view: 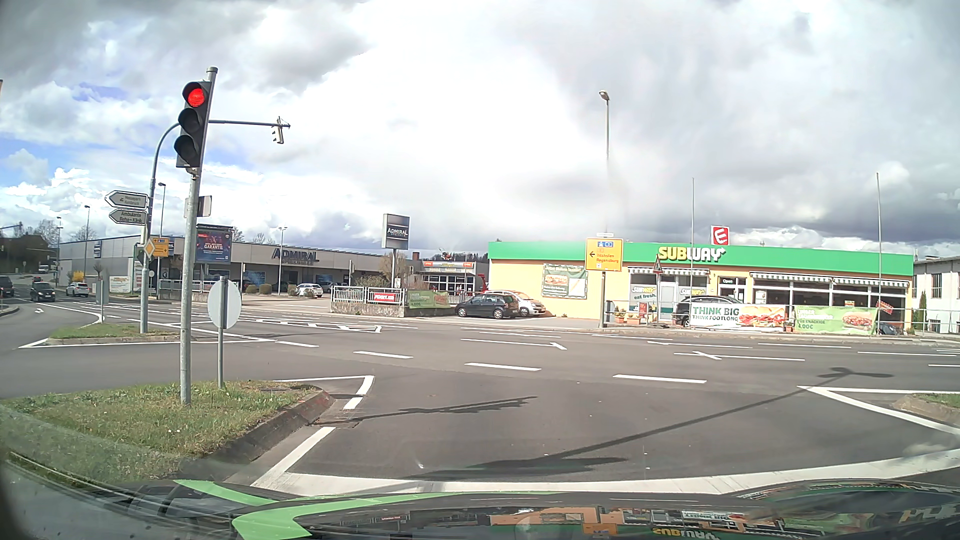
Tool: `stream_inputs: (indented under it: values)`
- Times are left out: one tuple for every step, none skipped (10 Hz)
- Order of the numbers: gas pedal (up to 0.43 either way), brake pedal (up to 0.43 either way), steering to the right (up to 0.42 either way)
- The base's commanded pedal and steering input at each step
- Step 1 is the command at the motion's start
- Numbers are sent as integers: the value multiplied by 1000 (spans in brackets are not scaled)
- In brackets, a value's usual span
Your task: Follow the waypoints while adhering to traffic rules and regulations
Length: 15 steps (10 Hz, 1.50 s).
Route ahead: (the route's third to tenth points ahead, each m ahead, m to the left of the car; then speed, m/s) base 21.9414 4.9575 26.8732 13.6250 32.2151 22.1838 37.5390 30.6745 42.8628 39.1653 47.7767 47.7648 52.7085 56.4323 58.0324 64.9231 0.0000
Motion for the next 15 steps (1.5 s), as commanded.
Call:
stream_inputs:
  values:
    - [0, 311, 12]
    - [0, 311, 12]
    - [0, 311, 12]
    - [0, 311, 12]
    - [0, 311, 12]
    - [0, 311, 12]
    - [0, 311, 12]
    - [0, 311, 12]
    - [0, 311, 12]
    - [0, 311, 12]
    - [0, 311, 12]
    - [0, 311, 12]
    - [0, 311, 12]
    - [0, 311, 12]
    - [0, 311, 12]
